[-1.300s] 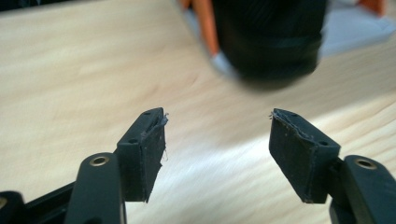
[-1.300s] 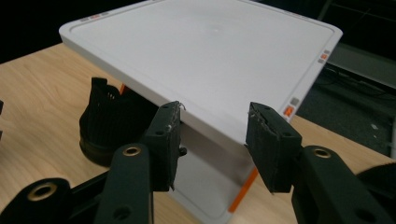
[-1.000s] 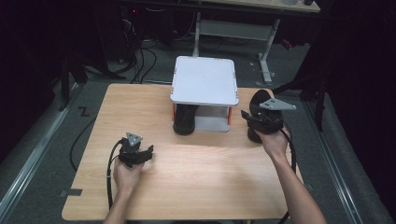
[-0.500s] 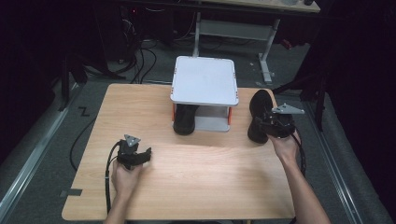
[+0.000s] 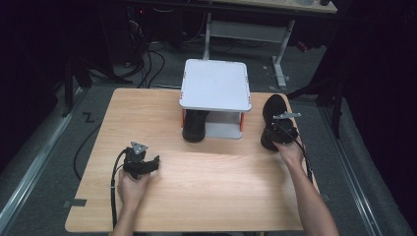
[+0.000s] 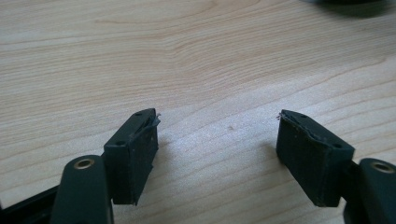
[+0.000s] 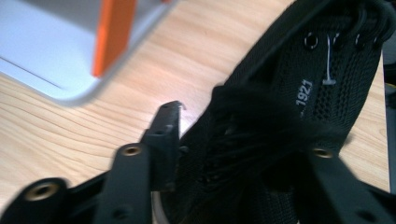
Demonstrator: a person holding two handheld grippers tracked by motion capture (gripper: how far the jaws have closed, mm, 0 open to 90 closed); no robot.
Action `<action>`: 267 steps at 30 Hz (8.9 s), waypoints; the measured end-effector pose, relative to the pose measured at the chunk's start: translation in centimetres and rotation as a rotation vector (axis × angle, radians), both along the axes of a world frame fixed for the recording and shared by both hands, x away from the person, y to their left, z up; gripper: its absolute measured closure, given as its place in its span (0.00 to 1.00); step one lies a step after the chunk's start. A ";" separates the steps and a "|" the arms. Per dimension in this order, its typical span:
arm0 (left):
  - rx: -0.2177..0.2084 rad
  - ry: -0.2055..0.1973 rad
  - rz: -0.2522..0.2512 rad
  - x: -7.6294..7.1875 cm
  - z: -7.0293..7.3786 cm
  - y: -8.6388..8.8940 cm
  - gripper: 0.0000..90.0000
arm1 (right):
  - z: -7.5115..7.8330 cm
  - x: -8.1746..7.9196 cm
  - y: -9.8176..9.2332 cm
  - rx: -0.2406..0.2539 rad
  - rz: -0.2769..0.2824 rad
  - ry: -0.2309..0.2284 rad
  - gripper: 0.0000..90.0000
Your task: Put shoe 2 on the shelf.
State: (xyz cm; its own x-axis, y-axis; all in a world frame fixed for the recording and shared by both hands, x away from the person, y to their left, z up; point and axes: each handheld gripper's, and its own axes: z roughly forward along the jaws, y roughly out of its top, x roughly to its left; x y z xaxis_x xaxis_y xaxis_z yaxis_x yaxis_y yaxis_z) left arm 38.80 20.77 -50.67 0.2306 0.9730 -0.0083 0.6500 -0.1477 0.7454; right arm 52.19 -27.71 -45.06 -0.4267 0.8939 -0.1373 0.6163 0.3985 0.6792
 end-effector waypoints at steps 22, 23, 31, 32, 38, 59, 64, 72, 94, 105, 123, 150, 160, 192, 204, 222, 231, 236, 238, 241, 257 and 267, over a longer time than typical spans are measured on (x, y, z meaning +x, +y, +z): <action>-0.005 0.007 -0.015 0.1 0.0 -0.1 0.28 | 0.6 -2.2 -0.2 0.102 0.053 -0.045 0.95; -0.004 0.008 -0.016 0.2 0.0 -0.1 0.28 | 0.9 -2.7 -0.2 0.100 0.064 -0.059 0.95; -0.004 0.012 -0.020 0.3 0.0 -0.2 0.25 | 2.6 -6.5 -0.1 0.097 0.132 -0.102 0.95; -0.003 0.012 -0.018 0.3 0.0 -0.2 0.25 | 2.8 -7.6 -0.1 0.097 0.145 -0.105 0.95; -0.025 0.012 -0.013 0.3 0.0 -0.1 0.25 | 2.4 -10.2 -0.2 0.104 0.164 -0.099 0.95; -0.096 -0.054 -0.068 1.6 4.4 -1.4 0.26 | 1.3 -19.3 2.7 0.145 0.329 -0.080 0.95; -0.135 -0.085 -0.098 2.8 7.3 -2.1 0.26 | 1.8 -19.8 4.3 0.151 0.389 -0.081 0.95; -0.156 -0.145 -0.140 4.5 11.3 -3.6 0.27 | 2.0 -18.6 6.4 0.161 0.434 -0.077 0.95; -0.153 -0.134 -0.102 12.6 16.0 -8.9 0.34 | 2.1 -12.0 12.1 0.140 0.360 -0.048 0.95; -0.203 -0.075 -0.114 13.4 15.1 -8.8 0.40 | 1.5 -8.6 14.3 0.101 0.316 -0.023 0.94; -0.138 -0.100 -0.125 12.9 15.3 -9.1 0.45 | 0.2 -3.5 14.4 0.104 0.243 -0.033 0.91; -0.142 -0.101 -0.112 12.8 15.3 -9.2 0.48 | 2.6 -7.1 10.0 0.233 0.233 -0.182 0.49; -0.163 -0.108 -0.113 12.9 15.1 -9.0 0.48 | 0.5 -9.1 7.8 0.258 0.183 -0.137 0.51; -0.169 -0.094 -0.099 12.9 15.3 -9.0 0.50 | -0.2 -2.8 11.7 0.150 0.109 -0.078 0.55; -0.148 -0.120 -0.097 12.5 15.3 -8.8 0.48 | 1.3 -4.0 10.6 0.191 0.178 -0.098 0.63; -0.157 -0.200 -0.142 9.2 15.7 -6.6 0.37 | 4.0 -6.1 7.4 0.293 0.201 -0.171 0.65; -0.138 -0.233 -0.142 7.3 15.5 -5.5 0.35 | 4.4 -7.0 5.5 0.314 0.176 -0.199 0.62; -0.140 -0.238 -0.145 6.5 15.6 -5.1 0.34 | 4.8 -7.6 4.2 0.331 0.166 -0.218 0.61; -0.142 -0.242 -0.149 6.1 15.6 -4.9 0.33 | 4.8 -7.9 3.9 0.334 0.159 -0.218 0.61; -0.140 -0.242 -0.150 5.7 15.6 -4.8 0.32 | 4.9 -8.1 3.2 0.342 0.151 -0.228 0.61; -0.151 -0.277 -0.130 3.0 15.5 -2.8 0.32 | 5.6 -9.8 0.6 0.353 0.118 -0.257 0.58; -0.131 -0.293 -0.127 1.2 15.0 -1.8 0.32 | 6.1 -11.0 -1.5 0.378 0.095 -0.280 0.58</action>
State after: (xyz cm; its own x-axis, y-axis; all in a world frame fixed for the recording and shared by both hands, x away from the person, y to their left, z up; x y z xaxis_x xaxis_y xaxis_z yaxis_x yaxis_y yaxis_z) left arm 39.97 18.93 -35.70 0.3609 0.9314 -0.0463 0.3877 -0.1047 0.9158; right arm 41.15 -29.25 -38.99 -0.5018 0.8623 0.0685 0.3617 0.1372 0.9221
